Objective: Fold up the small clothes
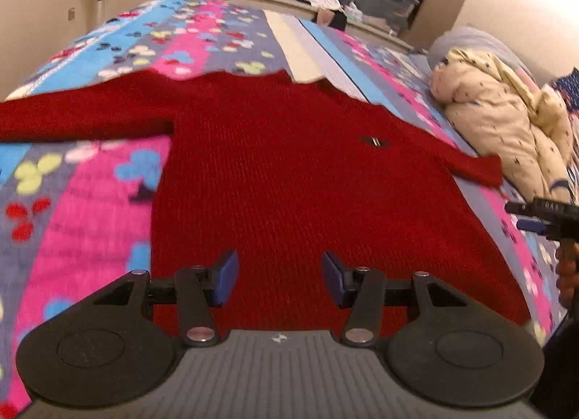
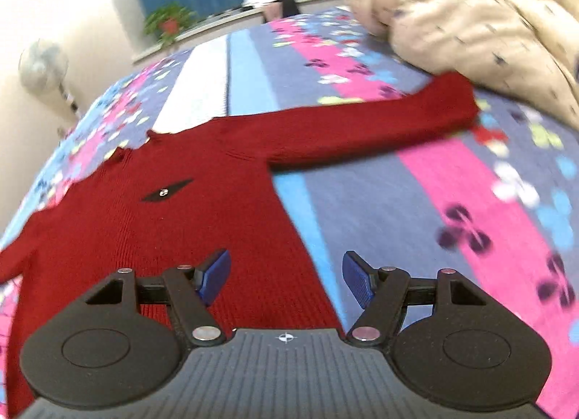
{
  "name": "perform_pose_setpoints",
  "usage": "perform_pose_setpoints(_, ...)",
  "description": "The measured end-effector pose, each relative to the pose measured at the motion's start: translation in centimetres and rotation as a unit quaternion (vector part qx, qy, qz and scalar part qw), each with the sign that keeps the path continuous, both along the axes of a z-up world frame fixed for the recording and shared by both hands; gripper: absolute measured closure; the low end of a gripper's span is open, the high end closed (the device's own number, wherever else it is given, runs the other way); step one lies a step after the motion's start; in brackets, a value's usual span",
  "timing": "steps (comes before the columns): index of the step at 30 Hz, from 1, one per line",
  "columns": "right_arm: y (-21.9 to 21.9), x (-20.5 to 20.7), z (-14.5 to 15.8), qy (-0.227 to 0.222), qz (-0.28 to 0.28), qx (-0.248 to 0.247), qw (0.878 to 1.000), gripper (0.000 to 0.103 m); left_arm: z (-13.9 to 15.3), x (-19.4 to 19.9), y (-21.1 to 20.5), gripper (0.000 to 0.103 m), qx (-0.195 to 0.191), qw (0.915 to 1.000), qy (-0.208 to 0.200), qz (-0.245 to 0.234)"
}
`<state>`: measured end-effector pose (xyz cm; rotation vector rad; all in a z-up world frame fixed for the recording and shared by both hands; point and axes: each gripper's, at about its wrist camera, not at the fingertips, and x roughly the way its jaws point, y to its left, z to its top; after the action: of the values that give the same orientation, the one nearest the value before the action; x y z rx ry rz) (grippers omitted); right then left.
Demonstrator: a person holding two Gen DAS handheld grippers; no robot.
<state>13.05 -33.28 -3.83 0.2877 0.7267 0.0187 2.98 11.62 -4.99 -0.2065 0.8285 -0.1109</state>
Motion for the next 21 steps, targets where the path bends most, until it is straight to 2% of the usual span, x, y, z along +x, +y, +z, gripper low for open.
perform_pose_setpoints(2, -1.2, -1.8, -0.3, 0.005, -0.007, 0.008, 1.0, 0.033, 0.0, -1.9, 0.0, 0.046, -0.001, 0.9999, 0.012, 0.004)
perform_pose_setpoints(4, -2.1, -3.8, -0.7, 0.012, -0.007, -0.001, 1.0, 0.033, -0.2, -2.1, 0.6, 0.046, 0.0, 0.9995, 0.026, 0.016)
perform_pose_setpoints(7, -2.9, -6.3, -1.4, 0.025, -0.002, -0.015, 1.0, 0.033, -0.1, -4.7, 2.3, 0.046, 0.005, 0.9982, 0.042, 0.041)
perform_pose_setpoints(9, -3.3, -7.6, -2.0, 0.036, 0.004, -0.021, 0.999, 0.033, -0.4, -6.6, 3.4, 0.046, 0.006, 0.9963, 0.053, 0.067)
perform_pose_setpoints(11, -3.7, -9.1, -2.4, 0.045, 0.006, -0.031, 0.999, 0.033, -1.2, -7.8, 4.6, 0.046, -0.006, 0.9909, 0.08, 0.108)
perform_pose_setpoints(14, -3.8, -9.9, -3.2, 0.065, 0.008, -0.042, 0.997, 0.032, -1.9, -8.6, 5.4, 0.046, -0.033, 0.9859, 0.107, 0.124)
perform_pose_setpoints(19, -3.7, -8.9, -5.0, 0.113, 0.005, -0.051, 0.992, 0.032, -3.3, -8.6, 5.3, 0.048, -0.025, 0.9846, 0.114, 0.131)
perform_pose_setpoints(21, -3.3, -8.4, -5.9, 0.134, 0.007, -0.053, 0.99, 0.032, -3.9, -8.8, 5.1, 0.053, -0.031, 0.9831, 0.117, 0.137)
